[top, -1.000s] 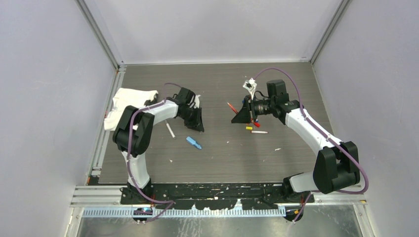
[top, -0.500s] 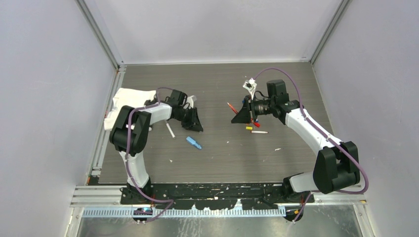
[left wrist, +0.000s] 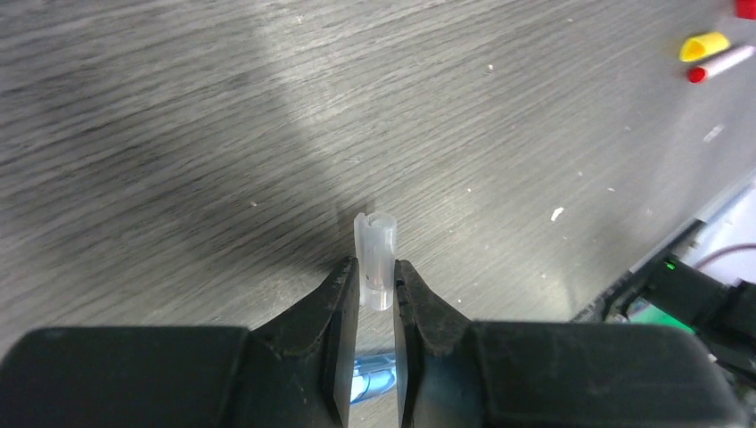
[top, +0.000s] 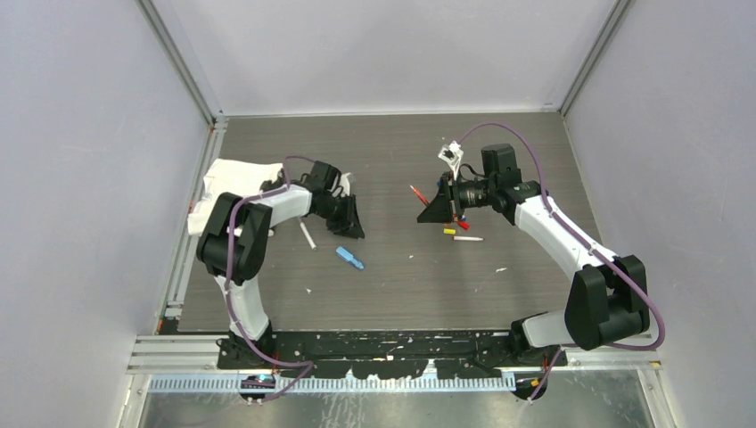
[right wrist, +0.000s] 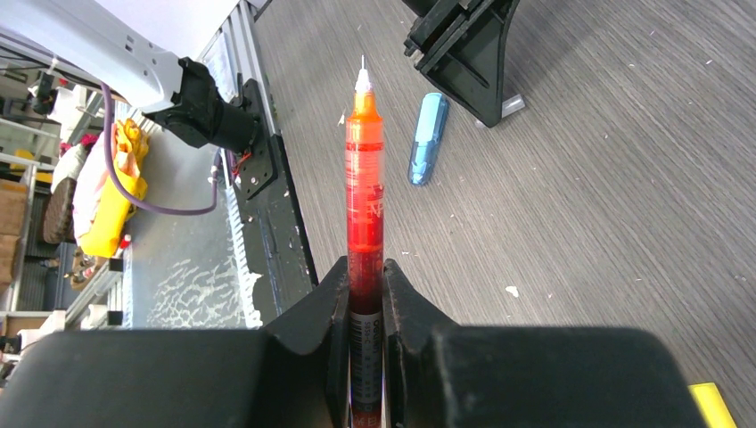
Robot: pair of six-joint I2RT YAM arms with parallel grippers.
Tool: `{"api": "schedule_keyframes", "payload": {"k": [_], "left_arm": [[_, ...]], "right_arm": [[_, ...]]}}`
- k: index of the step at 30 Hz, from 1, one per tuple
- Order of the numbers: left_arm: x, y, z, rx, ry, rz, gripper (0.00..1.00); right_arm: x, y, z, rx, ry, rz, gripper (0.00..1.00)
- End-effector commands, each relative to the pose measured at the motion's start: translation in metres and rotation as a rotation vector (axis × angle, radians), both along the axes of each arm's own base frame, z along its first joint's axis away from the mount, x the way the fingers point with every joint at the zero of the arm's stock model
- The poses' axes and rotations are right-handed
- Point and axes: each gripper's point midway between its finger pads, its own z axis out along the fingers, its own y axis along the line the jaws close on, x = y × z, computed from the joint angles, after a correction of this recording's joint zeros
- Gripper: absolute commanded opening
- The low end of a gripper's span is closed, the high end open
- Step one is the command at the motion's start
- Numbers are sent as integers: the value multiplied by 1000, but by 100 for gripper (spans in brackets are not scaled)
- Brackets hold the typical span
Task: Insert the pens into the pen caps
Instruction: Insert the pen cap onto the pen.
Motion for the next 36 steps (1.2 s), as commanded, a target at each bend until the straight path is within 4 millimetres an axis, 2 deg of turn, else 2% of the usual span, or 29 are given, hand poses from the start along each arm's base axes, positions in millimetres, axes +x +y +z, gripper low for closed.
{"api": "schedule_keyframes", "payload": {"k": [1, 12, 17, 29, 36], "left_arm": [[-27, 52, -44, 416, 48, 12, 22], [-23, 56, -45, 777, -60, -63, 25], [-25, 61, -50, 887, -75, -96, 30], [-16, 60, -61, 941, -71, -138, 29], [-20, 59, -75, 942, -36, -172, 29]], "right_arm": [[3, 1, 19, 35, -60, 16, 1], [1, 1, 21, 40, -67, 18, 1], [1, 1, 22, 42, -68, 20, 1], [1, 1, 22, 43, -69, 21, 1], [0, 1, 23, 45, -69, 23, 1]]}}
